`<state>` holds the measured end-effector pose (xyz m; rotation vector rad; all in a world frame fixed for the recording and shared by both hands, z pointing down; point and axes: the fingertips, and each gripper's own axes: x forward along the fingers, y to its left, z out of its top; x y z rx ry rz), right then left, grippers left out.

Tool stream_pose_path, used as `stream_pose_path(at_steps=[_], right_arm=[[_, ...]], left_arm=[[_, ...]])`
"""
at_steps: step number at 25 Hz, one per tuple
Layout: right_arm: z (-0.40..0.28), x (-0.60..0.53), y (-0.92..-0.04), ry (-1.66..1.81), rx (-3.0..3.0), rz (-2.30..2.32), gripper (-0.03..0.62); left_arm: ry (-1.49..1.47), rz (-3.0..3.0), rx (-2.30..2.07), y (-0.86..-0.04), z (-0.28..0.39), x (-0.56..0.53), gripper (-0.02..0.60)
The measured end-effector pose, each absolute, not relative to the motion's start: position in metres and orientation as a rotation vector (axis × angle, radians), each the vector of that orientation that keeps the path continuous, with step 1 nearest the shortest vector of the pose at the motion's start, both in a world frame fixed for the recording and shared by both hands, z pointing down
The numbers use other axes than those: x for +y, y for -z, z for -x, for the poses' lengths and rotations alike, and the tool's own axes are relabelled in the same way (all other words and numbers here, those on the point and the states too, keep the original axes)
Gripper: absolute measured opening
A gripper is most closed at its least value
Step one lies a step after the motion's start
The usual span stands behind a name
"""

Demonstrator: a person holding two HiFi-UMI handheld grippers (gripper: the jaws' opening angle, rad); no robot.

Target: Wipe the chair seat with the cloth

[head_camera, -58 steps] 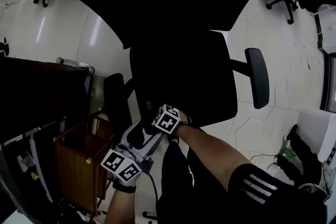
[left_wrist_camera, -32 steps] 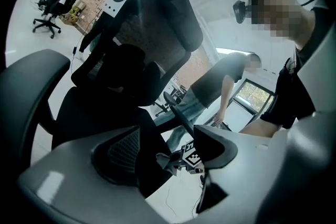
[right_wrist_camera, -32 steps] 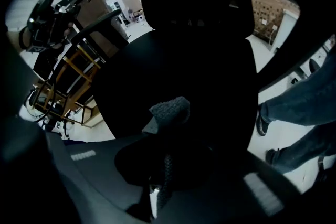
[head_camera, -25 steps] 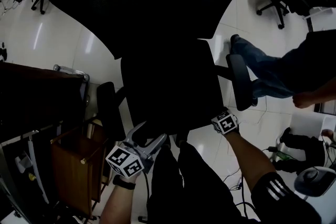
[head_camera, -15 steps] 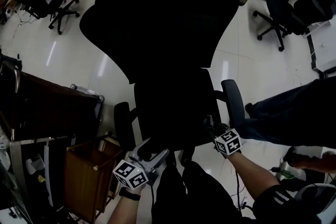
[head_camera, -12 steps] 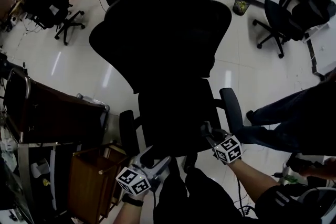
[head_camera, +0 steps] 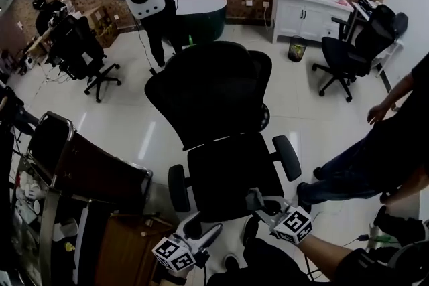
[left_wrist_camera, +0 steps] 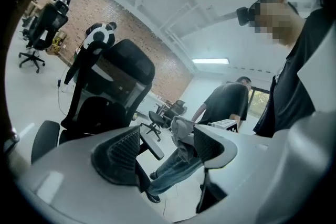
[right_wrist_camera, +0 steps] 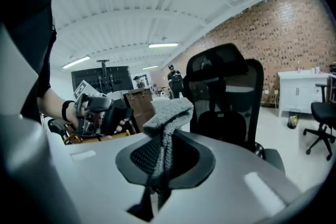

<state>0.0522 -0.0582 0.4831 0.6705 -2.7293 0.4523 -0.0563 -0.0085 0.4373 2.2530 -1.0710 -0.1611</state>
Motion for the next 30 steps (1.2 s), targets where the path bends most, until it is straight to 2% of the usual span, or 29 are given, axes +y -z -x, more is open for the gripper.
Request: stream_pose_path(at_steps=[6,12,20,30], right_arm=[[-0.052,0.045,-0.411,-0.378,-2.817,-0.786,0.029],[-0.069,0.144,-0.372,-0.390,-2.868,-0.877,0.029],[-0.086,0.224,-0.341,-0.389,-2.955,-0.847,0.029],[-0.105,0.256,-0.312,-0.352,-3.028,-0.808,0.029]], left_arm=[[0.178,-2.377,-1.060,-0.383,0.069,0.096,0.341],[0.204,-2.394,-1.021,-0.379,0.069,0.201,0.341],[0.246,-2.455,-0.994,-0.350,0.043,0.253,0.341],[0.302,-2.513,-1.044,-0.315,0.015,0.271,0.341]])
